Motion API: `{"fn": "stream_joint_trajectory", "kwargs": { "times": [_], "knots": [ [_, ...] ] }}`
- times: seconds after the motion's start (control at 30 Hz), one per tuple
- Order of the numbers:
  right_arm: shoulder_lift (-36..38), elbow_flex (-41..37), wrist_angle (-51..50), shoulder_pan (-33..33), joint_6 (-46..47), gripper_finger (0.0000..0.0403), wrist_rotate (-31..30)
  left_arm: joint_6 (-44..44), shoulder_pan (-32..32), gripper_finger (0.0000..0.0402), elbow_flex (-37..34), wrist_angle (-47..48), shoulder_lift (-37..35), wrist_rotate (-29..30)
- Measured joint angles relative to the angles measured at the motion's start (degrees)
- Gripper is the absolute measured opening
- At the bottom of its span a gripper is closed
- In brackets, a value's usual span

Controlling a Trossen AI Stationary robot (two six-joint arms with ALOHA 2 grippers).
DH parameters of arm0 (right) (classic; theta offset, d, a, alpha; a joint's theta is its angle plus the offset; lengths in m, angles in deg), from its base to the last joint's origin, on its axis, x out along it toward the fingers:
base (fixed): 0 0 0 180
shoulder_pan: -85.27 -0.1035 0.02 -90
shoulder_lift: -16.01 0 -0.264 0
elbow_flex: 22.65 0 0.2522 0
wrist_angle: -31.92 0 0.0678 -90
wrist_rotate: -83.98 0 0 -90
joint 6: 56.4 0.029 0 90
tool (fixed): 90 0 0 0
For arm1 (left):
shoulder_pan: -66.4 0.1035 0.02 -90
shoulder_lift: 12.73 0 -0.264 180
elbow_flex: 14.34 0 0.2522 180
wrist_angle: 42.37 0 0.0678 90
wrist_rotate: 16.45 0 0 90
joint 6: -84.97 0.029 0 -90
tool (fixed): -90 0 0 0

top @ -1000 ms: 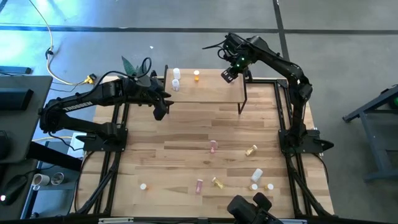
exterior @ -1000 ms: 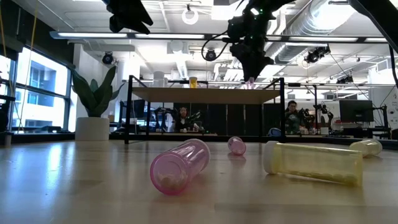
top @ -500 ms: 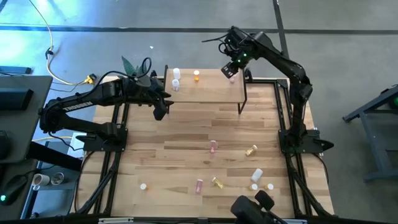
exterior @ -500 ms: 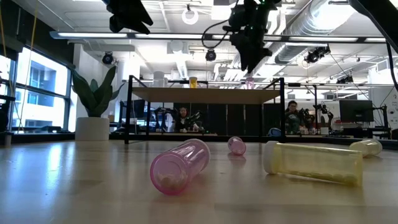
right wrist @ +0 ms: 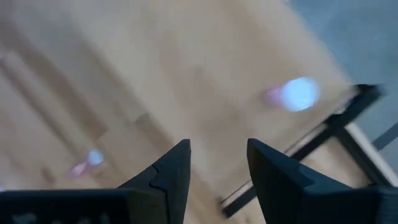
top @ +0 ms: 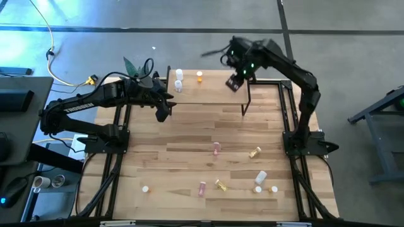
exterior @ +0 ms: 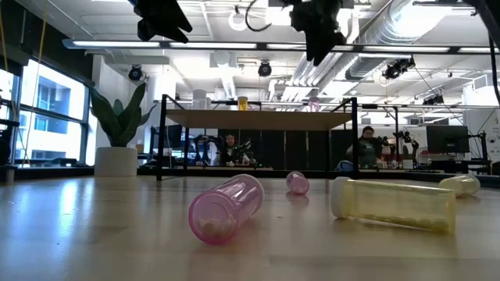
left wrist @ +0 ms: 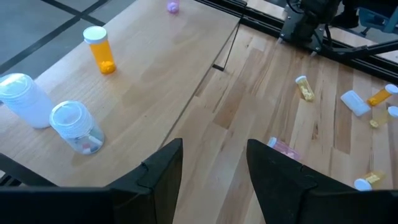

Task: Pick and place medicine bottles onto shelf by color
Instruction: Put the bottom left yellow pill bottle on the shelf

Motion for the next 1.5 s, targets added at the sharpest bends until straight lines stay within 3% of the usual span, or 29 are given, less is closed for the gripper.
{"fn": "stream_joint_trajectory", "kwargs": {
  "times": [0.23, 0.4, 0.6, 0.9, 1.2, 1.33, 1.5],
  "knots": [
    [8.05, -16.61, 4.82, -10.14, 9.19, 0.0149, 0.11, 1.95, 0.0, 0.0168, 0.0, 0.01, 0.0, 0.06],
    [14.86, -29.94, 11.73, -17.48, 20.46, 0.0149, 0.33, 2.4, -0.02, 0.0168, 0.0, 0.01, 0.0, 0.11],
    [19.6, -39.81, 16.32, -27.43, 35.26, 0.0149, 0.63, 2.43, -0.02, 0.0168, 0.0, 0.04, 0.0, -0.31],
    [19.27, -47.99, 24.11, -42.34, 56.02, 0.0149, 0.06, 2.4, -0.02, 0.0168, 0.0, 0.1, 0.0, -0.31],
    [19.34, -55.0, 33.85, -51.78, 71.68, 0.0151, -0.2, 0.34, -0.02, 0.0168, 0.0, 0.15, 0.0, -0.33],
    [18.04, -55.64, 40.86, -54.03, 76.15, 0.0166, 0.09, -1.84, -0.02, 0.0168, 0.0, 0.19, 0.0, -0.31],
    [15.19, -55.64, 54.64, -54.82, 74.18, 0.0178, 0.46, -4.07, -0.02, 0.0168, 0.0, 1.38, -0.01, -0.32]
  ]
}}
